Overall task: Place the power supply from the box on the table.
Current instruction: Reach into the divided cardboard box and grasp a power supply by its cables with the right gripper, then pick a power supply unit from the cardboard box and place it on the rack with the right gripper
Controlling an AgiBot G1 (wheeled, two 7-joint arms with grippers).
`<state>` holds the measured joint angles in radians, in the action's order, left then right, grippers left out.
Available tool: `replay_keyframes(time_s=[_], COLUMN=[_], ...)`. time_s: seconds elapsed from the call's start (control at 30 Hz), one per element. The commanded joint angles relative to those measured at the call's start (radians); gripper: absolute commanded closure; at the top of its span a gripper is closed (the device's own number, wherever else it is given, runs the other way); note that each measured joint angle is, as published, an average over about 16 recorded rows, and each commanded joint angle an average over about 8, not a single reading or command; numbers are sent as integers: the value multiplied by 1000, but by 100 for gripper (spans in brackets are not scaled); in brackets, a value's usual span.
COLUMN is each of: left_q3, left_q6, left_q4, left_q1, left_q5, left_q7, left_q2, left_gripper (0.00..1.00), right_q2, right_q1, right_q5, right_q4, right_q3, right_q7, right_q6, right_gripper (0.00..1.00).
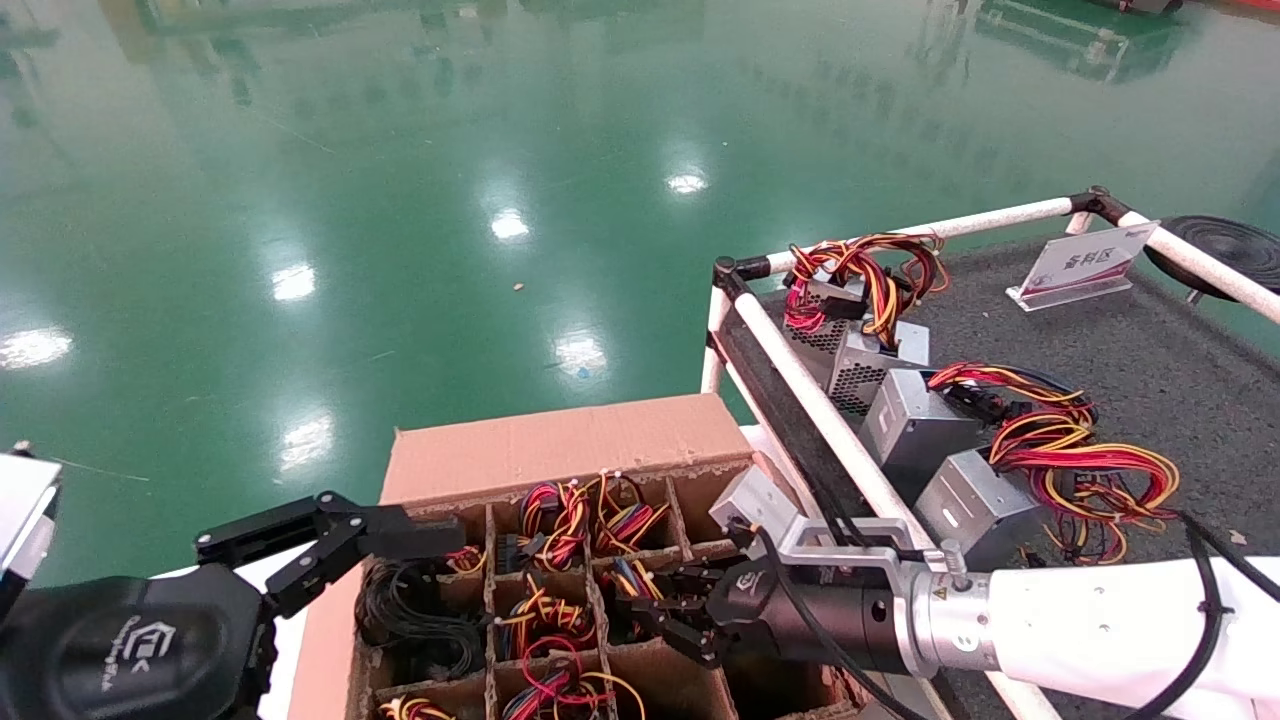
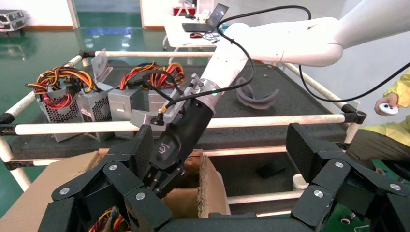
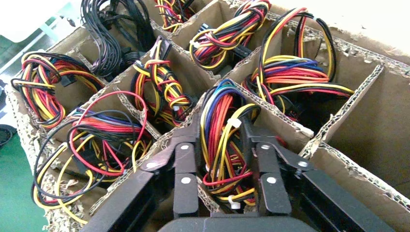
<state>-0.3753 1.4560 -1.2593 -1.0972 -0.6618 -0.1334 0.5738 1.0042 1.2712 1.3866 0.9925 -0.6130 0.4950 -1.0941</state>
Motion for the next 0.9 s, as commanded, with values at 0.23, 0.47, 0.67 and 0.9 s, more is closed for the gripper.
replay_keyframes(time_s=[0.23,0.47,0.67,0.9], left_q3=[0,0,0,0], left_q6=[0,0,0,0], left_q4=[0,0,0,0], left_q1=[0,0,0,0], left_q5=[0,0,0,0], left_q7=[0,0,0,0], left_q2=[0,0,0,0], left_gripper=[0,0,0,0], right_q2=[0,-17,-50,-100], right_q1=[0,5,11,29], right_q5=[-15,-54,-113,-180], right_q4=[-5,15,55,128], right_q3=[9,30,61,108], right_q7=[8,30,50,101], right_q6=[2,-13,-45,-55], right_gripper=[100,100,100,100])
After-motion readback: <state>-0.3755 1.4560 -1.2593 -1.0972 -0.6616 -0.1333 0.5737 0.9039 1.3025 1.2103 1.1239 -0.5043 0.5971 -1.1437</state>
